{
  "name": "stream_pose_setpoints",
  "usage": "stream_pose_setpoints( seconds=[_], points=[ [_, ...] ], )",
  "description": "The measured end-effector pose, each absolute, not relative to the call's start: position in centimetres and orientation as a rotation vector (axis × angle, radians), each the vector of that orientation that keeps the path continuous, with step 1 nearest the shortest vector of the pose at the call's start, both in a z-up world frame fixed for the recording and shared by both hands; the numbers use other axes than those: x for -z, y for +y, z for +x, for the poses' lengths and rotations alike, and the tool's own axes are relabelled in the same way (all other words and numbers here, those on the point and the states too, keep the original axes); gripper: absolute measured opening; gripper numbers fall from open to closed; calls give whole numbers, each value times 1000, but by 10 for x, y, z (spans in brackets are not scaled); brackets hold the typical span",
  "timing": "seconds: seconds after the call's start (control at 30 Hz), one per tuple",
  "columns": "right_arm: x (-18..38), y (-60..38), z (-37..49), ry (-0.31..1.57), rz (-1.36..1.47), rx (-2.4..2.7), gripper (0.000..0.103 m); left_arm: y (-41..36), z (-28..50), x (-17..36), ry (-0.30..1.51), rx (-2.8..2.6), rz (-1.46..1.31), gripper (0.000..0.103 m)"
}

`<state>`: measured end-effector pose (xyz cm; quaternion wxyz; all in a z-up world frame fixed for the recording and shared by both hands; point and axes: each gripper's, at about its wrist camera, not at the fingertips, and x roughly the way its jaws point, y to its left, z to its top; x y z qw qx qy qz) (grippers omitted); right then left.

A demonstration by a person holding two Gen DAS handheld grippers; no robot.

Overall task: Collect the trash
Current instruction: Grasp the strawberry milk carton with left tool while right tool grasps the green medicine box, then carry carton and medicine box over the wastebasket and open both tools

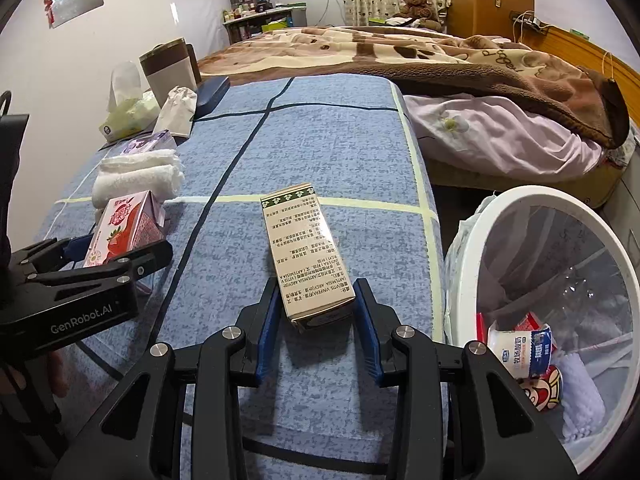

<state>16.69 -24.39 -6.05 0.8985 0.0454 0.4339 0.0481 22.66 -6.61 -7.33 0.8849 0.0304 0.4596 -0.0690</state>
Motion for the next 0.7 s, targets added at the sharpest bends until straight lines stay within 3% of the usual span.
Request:
stream_pose_setpoints(
  seconds=[0.17,0.27,0.7],
  points=[
    [60,-243,165,887,91,-107,37,-60,221,68,927,153,48,65],
    [58,-241,163,878,80,-101,37,-58,217,64,916,166,40,59],
    [49,-238,151,846,89,-102,37,-50,195,47,861,176,20,58]
  ],
)
